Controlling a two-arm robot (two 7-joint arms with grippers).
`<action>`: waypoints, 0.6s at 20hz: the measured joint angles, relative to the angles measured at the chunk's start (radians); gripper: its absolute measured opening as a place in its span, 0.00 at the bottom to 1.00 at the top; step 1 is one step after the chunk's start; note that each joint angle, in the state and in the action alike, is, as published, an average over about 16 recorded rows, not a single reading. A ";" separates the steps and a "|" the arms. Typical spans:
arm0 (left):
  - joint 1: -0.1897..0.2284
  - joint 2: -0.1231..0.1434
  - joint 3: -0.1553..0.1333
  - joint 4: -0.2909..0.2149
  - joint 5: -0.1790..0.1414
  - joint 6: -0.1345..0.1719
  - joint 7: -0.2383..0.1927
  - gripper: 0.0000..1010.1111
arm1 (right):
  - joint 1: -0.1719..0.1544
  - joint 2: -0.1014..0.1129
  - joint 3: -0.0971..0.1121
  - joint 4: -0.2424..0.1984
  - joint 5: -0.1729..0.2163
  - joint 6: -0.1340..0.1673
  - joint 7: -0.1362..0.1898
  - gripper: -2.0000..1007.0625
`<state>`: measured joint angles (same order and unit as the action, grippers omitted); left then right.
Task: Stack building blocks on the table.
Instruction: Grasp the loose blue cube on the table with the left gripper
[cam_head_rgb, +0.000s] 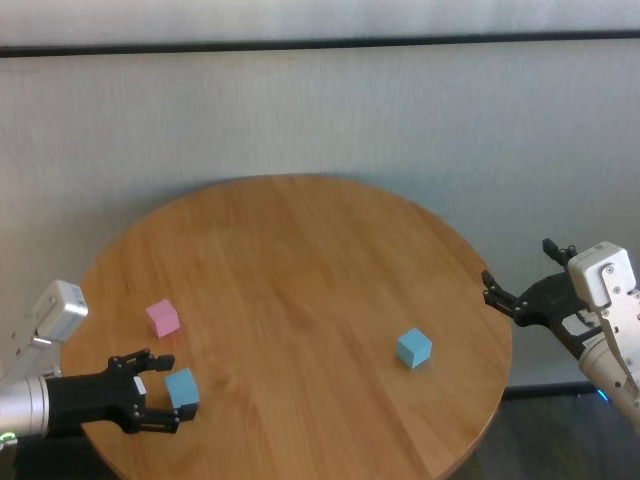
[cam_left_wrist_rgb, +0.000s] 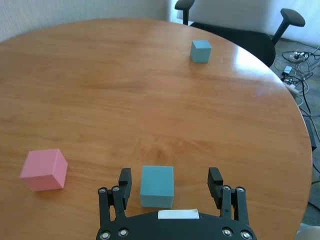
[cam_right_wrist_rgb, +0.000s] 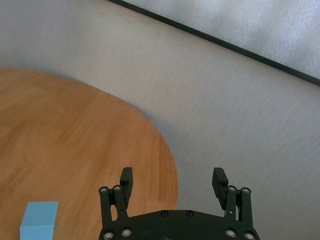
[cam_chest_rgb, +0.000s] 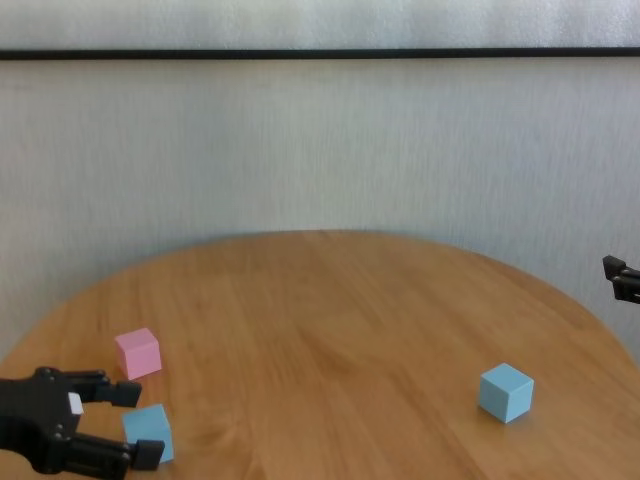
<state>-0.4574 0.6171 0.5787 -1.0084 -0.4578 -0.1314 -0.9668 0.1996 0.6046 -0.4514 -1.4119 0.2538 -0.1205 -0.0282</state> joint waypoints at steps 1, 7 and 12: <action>-0.002 -0.002 0.002 0.003 0.002 0.000 -0.001 0.99 | 0.000 0.000 0.000 0.000 0.000 0.000 0.000 0.99; -0.010 -0.012 0.011 0.021 0.014 0.003 0.001 0.99 | 0.000 0.000 0.000 0.000 0.000 0.000 0.000 0.99; -0.016 -0.018 0.016 0.032 0.023 0.007 0.005 0.99 | 0.000 0.000 0.000 0.000 0.000 0.000 0.000 0.99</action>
<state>-0.4733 0.5988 0.5951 -0.9763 -0.4346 -0.1242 -0.9617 0.1996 0.6046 -0.4514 -1.4119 0.2538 -0.1205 -0.0282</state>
